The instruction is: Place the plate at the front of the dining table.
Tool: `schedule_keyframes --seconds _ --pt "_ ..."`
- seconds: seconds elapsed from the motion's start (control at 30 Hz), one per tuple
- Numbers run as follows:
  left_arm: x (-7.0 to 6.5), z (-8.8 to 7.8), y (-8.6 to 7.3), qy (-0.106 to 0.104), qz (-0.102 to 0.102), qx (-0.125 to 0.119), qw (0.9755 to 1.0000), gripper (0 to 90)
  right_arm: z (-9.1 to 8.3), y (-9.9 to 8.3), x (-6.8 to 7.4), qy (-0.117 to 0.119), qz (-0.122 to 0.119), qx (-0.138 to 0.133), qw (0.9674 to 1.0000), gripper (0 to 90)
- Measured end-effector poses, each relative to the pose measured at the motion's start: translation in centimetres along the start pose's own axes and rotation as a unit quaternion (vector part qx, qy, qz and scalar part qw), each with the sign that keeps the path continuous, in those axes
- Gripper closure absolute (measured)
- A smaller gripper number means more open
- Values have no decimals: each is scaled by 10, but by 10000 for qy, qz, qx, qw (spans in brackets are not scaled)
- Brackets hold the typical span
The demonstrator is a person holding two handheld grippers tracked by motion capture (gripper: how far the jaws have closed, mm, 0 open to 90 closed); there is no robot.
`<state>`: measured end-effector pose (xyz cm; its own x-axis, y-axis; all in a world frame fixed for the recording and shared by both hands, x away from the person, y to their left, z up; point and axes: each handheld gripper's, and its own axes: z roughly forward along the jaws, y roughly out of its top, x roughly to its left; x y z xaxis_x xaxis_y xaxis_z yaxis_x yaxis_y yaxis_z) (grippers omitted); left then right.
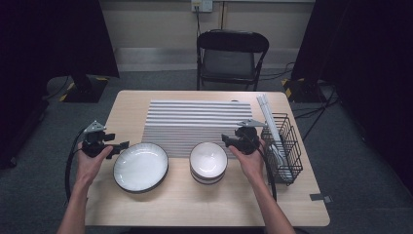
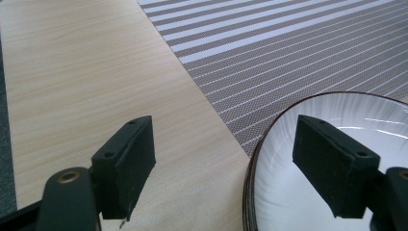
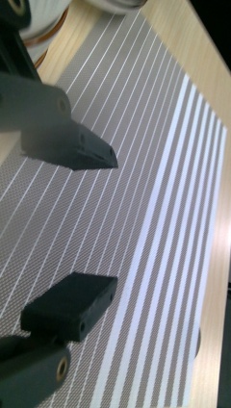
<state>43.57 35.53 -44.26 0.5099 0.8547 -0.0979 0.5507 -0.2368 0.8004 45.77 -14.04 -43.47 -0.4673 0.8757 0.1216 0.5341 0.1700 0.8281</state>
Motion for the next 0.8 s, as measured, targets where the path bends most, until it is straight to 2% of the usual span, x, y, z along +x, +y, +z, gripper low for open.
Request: schedule_keyframes --seconds 0.1,0.13,0.2,0.23,0.27,0.3,0.33,0.4,0.5,0.6,0.63,0.7,0.77,0.8 --pt "-1 -1 -1 -83 -69 -9 9999 228 -2 7 2 36 49 -25 10000 393" --pt "-4 -2 0 -67 28 -79 9999 234 -3 10 3 85 38 -48 9999 399" --pt "-6 -3 1 -7 83 -75 9999 235 -4 12 4 114 33 -67 9999 409" --pt "-7 -3 2 -35 54 -100 9999 233 -6 20 8 146 32 -132 9998 411" --pt "-7 -4 3 -123 -10 -166 9998 233 -6 20 8 146 32 -132 9998 411" --pt "-8 -4 3 -175 -37 -202 9996 244 -8 26 11 276 27 -201 9994 432" --pt "-8 -5 4 -216 -10 -201 9996 244 -8 26 11 276 27 -201 9994 432" --pt "-11 -6 6 -154 26 -291 9995 259 -11 34 22 218 -151 -296 9992 437" --pt "-10 -7 6 -190 -47 -333 9993 262 -12 38 27 243 -160 -383 9988 467" --pt "-10 -7 6 -262 11 -277 9993 284 -11 45 37 527 -179 -421 9976 471" --pt "-10 -6 6 -316 -29 -319 9990 291 -11 47 39 565 -192 -418 9973 471" --pt "-11 -7 7 -341 30 -298 9990 294 -10 51 44 657 -236 -406 9967 474" --pt "-13 -8 10 -260 115 -299 9991 295 -10 52 47 676 -272 -422 9965 476" --pt "-13 -8 11 -355 121 -330 9988 293 -8 55 51 744 -285 -406 9960 484"
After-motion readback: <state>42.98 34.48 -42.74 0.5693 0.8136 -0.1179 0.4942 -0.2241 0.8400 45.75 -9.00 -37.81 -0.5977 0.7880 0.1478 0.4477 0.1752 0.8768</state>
